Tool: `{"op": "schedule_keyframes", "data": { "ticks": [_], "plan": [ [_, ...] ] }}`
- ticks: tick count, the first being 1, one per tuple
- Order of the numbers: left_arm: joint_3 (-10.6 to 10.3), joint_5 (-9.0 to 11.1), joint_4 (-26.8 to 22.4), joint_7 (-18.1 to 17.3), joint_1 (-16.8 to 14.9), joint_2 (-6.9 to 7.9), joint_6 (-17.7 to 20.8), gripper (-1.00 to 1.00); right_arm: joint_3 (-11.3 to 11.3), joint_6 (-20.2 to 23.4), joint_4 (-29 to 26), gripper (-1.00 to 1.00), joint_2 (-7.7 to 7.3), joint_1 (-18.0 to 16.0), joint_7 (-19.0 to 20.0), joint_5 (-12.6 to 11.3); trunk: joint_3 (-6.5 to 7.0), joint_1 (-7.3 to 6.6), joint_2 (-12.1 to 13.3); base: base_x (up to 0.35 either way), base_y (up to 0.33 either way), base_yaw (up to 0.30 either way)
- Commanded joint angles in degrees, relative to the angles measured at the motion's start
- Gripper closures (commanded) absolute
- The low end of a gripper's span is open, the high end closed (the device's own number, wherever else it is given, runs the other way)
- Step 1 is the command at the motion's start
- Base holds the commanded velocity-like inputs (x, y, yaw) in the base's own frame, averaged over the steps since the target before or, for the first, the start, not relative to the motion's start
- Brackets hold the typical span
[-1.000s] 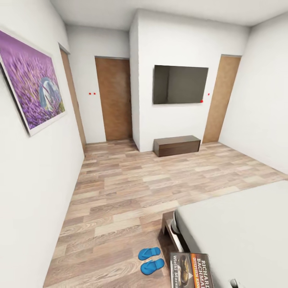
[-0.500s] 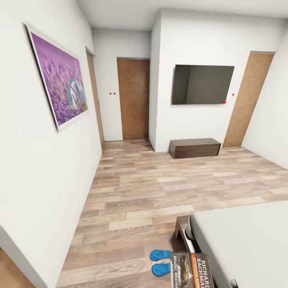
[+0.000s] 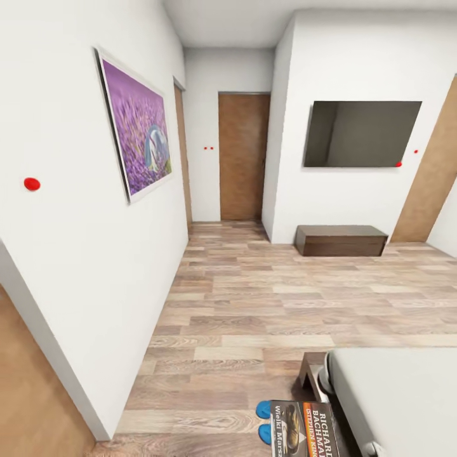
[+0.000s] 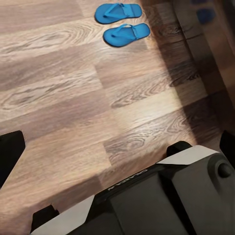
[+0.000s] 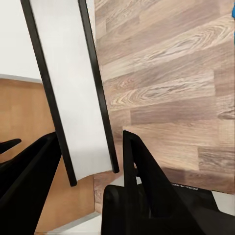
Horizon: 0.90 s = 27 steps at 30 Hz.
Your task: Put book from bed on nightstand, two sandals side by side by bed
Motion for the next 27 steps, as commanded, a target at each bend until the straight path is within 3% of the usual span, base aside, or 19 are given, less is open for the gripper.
{"op": "schedule_keyframes", "data": {
  "ticks": [1,22,27],
  "plan": [
    [-0.5,0.6,0.1,-0.1,-0.1,0.0,-0.2,-1.0,0.0,0.6,-0.1,1.0,-0.03,0.0,0.2,-0.7,-0.13,0.04,-0.1,0.0,0.0,0.292],
    [-0.5,0.6,0.1,-0.1,-0.1,0.0,-0.2,-1.0,0.0,0.6,-0.1,1.0,-0.03,0.0,0.2,-0.7,-0.13,0.04,-0.1,0.0,0.0,0.29],
    [-0.5,0.6,0.1,-0.1,-0.1,0.0,-0.2,-1.0,0.0,0.6,-0.1,1.0,-0.03,0.0,0.2,-0.7,-0.13,0.04,-0.1,0.0,0.0,0.106]
  ]
}}
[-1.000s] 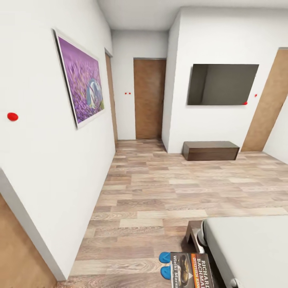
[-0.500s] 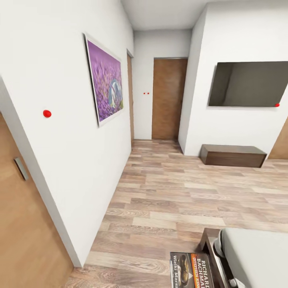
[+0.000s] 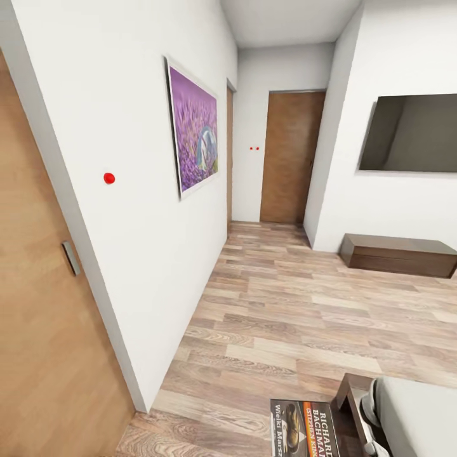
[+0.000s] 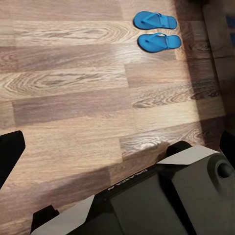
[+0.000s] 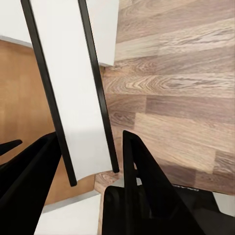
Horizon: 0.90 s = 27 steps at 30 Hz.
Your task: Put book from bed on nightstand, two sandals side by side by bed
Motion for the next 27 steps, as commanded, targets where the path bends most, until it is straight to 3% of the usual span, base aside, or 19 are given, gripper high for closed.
{"op": "schedule_keyframes", "data": {
  "ticks": [1,14,20,27],
  "plan": [
    [-0.5,0.6,0.1,-0.1,-0.1,0.01,-0.2,-1.0,0.2,0.6,0.0,1.0,-0.02,0.0,0.1,-0.6,-0.13,0.04,-0.1,0.0,0.0,0.028],
    [-0.5,0.6,0.1,-0.1,-0.1,0.01,-0.2,-1.0,0.2,0.4,0.0,1.0,0.07,0.0,0.1,-0.6,-0.13,0.04,-0.1,0.0,0.0,0.004],
    [-0.5,0.6,0.1,-0.1,-0.1,0.01,-0.2,-1.0,0.3,-3.6,0.0,1.0,0.12,0.0,0.1,-0.6,-0.13,0.04,-0.1,0.0,0.0,0.0],
    [-0.4,0.6,0.1,-0.1,-0.1,0.01,-0.2,-1.0,0.2,-4.5,0.0,1.0,0.15,0.0,0.1,-0.6,-0.13,0.04,-0.1,0.1,0.0,0.0]
  ]
}}
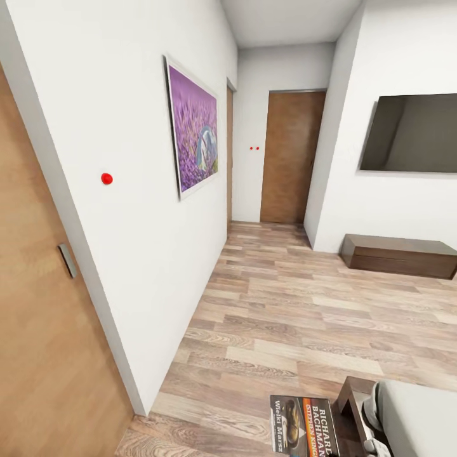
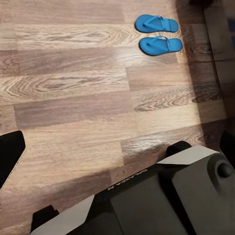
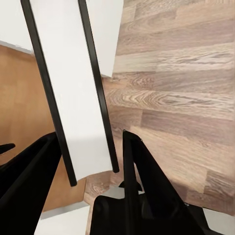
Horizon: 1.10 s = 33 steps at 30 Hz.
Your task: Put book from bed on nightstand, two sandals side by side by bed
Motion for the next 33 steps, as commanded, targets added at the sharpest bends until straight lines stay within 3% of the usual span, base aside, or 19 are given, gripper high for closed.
{"op": "schedule_keyframes", "data": {
  "ticks": [1,33],
  "plan": [
    [-0.5,0.6,0.1,-0.1,-0.1,0.01,-0.2,-1.0,0.3,0.5,0.0,1.0,-0.02,-0.1,0.2,-0.5,-0.13,0.06,-0.1,0.276,0.0,0.0],
    [-0.5,0.6,0.1,-0.1,-0.1,0.01,-0.2,-1.0,0.3,0.5,0.0,1.0,-0.02,0.0,0.2,-0.5,-0.13,0.06,-0.1,0.314,0.024,0.0]
  ]
}}
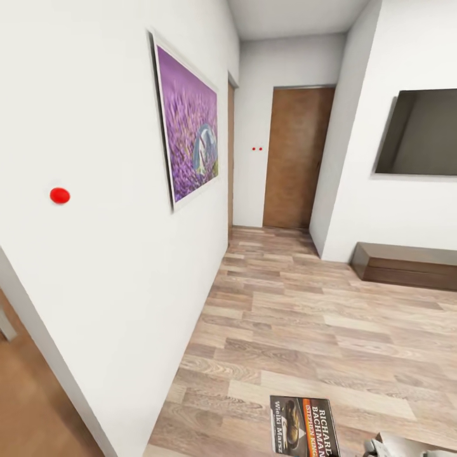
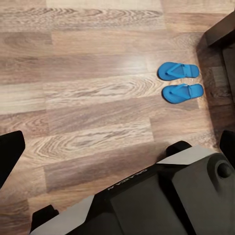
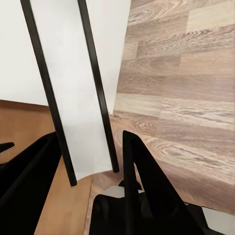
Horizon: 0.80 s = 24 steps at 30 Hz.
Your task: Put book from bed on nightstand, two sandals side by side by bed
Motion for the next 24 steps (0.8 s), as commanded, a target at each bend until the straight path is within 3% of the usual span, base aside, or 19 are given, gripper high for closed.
{"op": "schedule_keyframes", "data": {
  "ticks": [1,9,24],
  "plan": [
    [-0.5,0.6,0.1,-0.1,-0.1,0.01,-0.2,-1.0,0.0,0.5,0.0,1.0,-0.02,-0.1,0.2,-0.6,-0.13,0.05,-0.1,0.15,0.107,0.0],
    [-0.5,0.5,0.1,-0.1,-0.1,0.01,-0.3,-1.0,0.0,0.5,0.0,1.0,-0.02,-0.1,0.2,-0.6,-0.13,0.05,-0.1,0.073,0.024,0.0],
    [-0.5,0.5,0.1,-0.1,-0.1,0.01,-0.2,-1.0,0.0,0.5,0.0,1.0,0.07,-0.1,0.2,-0.6,-0.13,0.05,-0.1,0.303,0.0,0.0]
  ]
}}
